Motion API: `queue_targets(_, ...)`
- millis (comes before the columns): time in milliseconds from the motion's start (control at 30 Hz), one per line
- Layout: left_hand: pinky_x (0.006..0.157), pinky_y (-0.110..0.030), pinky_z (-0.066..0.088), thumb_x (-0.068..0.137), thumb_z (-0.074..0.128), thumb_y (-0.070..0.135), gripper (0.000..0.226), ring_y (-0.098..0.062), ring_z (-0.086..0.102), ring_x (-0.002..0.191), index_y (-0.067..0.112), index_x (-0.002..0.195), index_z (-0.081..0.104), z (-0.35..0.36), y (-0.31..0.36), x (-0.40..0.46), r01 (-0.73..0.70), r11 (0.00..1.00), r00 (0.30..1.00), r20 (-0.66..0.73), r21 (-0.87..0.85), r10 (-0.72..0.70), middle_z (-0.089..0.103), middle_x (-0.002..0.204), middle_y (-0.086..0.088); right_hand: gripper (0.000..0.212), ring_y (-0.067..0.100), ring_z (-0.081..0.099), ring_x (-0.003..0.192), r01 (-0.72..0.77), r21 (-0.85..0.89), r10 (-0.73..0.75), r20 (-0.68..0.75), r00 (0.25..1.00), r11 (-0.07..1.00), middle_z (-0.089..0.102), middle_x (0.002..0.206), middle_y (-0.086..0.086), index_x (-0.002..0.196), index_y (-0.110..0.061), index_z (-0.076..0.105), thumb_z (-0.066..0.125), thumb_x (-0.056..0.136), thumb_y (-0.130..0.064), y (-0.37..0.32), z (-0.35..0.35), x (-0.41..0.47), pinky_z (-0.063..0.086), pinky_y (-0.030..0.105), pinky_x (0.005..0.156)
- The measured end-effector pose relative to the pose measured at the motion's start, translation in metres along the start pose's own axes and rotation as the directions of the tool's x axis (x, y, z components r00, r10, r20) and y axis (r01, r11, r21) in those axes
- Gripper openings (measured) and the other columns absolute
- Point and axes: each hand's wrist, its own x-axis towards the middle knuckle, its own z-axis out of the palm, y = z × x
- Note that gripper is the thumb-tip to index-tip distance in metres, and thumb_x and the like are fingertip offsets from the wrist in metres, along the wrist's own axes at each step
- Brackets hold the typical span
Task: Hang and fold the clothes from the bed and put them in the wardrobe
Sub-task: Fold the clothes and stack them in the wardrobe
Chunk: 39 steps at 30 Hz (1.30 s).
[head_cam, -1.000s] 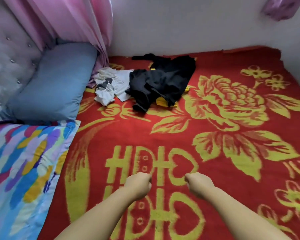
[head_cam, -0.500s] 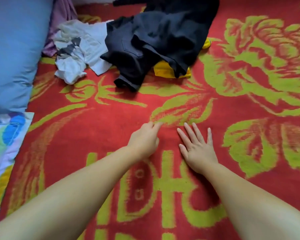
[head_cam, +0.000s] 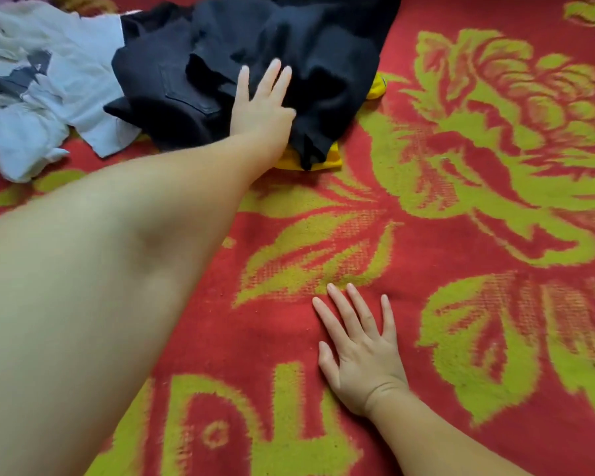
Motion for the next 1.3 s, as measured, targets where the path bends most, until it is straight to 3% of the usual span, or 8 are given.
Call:
queue_targets(133, 0.090, -0.044, 0.039, 0.086, 0.039, -0.003, 0.030, -0.040, 0.054, 0.103, 0.010, 0.108, 0.056, 0.003, -0.019, -0.021, 0.103, 0.919, 0.994, 0.058, -0.380, -0.087, 0.060, 0.109, -0.022, 0.060, 0.021, 0.024, 0.143, -0.001, -0.005, 0.001, -0.022, 1.000, 1.000, 0.033, 0.154, -0.002, 0.145, -0.029, 0.036, 0.037, 0.087, -0.045, -0.001, 0.001, -0.001, 0.014, 0.058, 0.110)
queue_targets(533, 0.065, -0.037, 0.027, 0.098, 0.041, 0.031, 0.024, -0.038, 0.061, 0.096, 0.011, 0.109, 0.047, 0.016, 0.086, -0.270, 0.266, 0.821, 0.953, 0.266, -0.506, -0.145, 0.067, 0.101, -0.017, 0.061, 0.016, 0.025, 0.141, -0.051, 0.065, 0.054, -0.041, 0.998, 0.997, 0.040, 0.151, -0.002, 0.144, -0.025, 0.042, 0.027, 0.088, -0.046, -0.003, -0.002, 0.001, 0.006, 0.050, 0.114)
queue_targets(700, 0.068, -0.036, 0.034, 0.098, 0.042, 0.034, 0.024, -0.036, 0.059, 0.101, 0.011, 0.105, 0.048, -0.031, 0.080, -0.367, 0.361, 0.762, 0.873, 0.483, -0.538, -0.072, 0.064, 0.106, -0.014, 0.075, 0.013, -0.001, 0.149, -0.310, 0.209, 0.243, 0.292, 0.925, 0.927, -0.002, 0.162, -0.002, 0.153, -0.020, -0.007, 0.038, 0.097, -0.042, -0.040, -0.043, -0.059, 0.001, 0.043, 0.120)
queue_targets(800, 0.077, -0.038, 0.041, 0.098, 0.040, 0.034, 0.027, -0.035, 0.057, 0.107, 0.013, 0.113, 0.049, -0.076, 0.094, -0.426, 0.366, 0.714, 0.837, 0.547, -0.597, 0.029, 0.062, 0.115, -0.014, 0.097, 0.021, 0.006, 0.148, -0.217, 0.297, 0.057, 0.464, 0.884, 0.930, -0.011, 0.160, 0.004, 0.144, -0.030, -0.029, 0.053, 0.092, -0.036, -0.075, -0.089, -0.115, 0.014, 0.042, 0.118)
queue_targets(900, 0.069, -0.034, 0.034, 0.097, 0.041, 0.033, 0.030, -0.032, 0.057, 0.108, 0.012, 0.117, 0.049, -0.152, 0.093, -0.460, 0.366, 0.652, 0.828, 0.552, -0.664, 0.097, 0.061, 0.119, -0.013, 0.071, 0.019, 0.003, 0.148, -0.137, 0.346, -0.019, 0.413, 0.911, 0.928, -0.002, 0.160, 0.003, 0.153, -0.032, 0.006, 0.046, 0.095, -0.020, -0.099, -0.146, -0.138, 0.017, 0.033, 0.116)
queue_targets(1000, 0.066, -0.031, 0.029, 0.098, 0.042, 0.034, 0.029, -0.034, 0.057, 0.104, 0.013, 0.117, 0.048, -0.238, 0.069, -0.477, 0.324, 0.617, 0.885, 0.460, -0.717, 0.070, 0.063, 0.112, -0.014, 0.031, 0.005, 0.033, 0.133, -0.130, 0.525, -0.062, 0.333, 0.941, 0.841, 0.040, 0.140, -0.012, 0.114, -0.032, 0.053, 0.051, 0.090, -0.013, -0.104, -0.235, -0.145, 0.032, 0.022, 0.104)
queue_targets(1100, 0.066, -0.038, 0.034, 0.095, 0.047, 0.041, 0.030, -0.036, 0.058, 0.097, 0.016, 0.110, 0.046, -0.307, 0.030, -0.481, 0.231, 0.607, 0.964, 0.264, -0.761, -0.035, 0.066, 0.102, -0.012, 0.035, 0.014, 0.061, 0.092, -0.136, 0.584, -0.056, 0.299, 0.953, 0.800, 0.063, 0.093, -0.009, 0.084, -0.039, 0.050, 0.054, 0.077, -0.004, -0.107, -0.336, -0.141, 0.043, 0.024, 0.073)
queue_targets(1300, 0.077, -0.036, 0.047, 0.084, 0.056, 0.048, 0.040, -0.030, 0.061, 0.105, 0.023, 0.115, 0.053, -0.388, -0.047, -0.472, 0.250, 0.733, 0.954, 0.292, -0.632, -0.073, 0.067, 0.110, -0.004, 0.022, 0.019, 0.057, 0.086, -0.014, 0.625, 0.005, 0.017, 1.000, 0.780, 0.065, 0.087, 0.003, 0.091, -0.014, 0.067, 0.052, 0.082, -0.001, -0.127, -0.510, -0.117, 0.037, 0.026, 0.069)
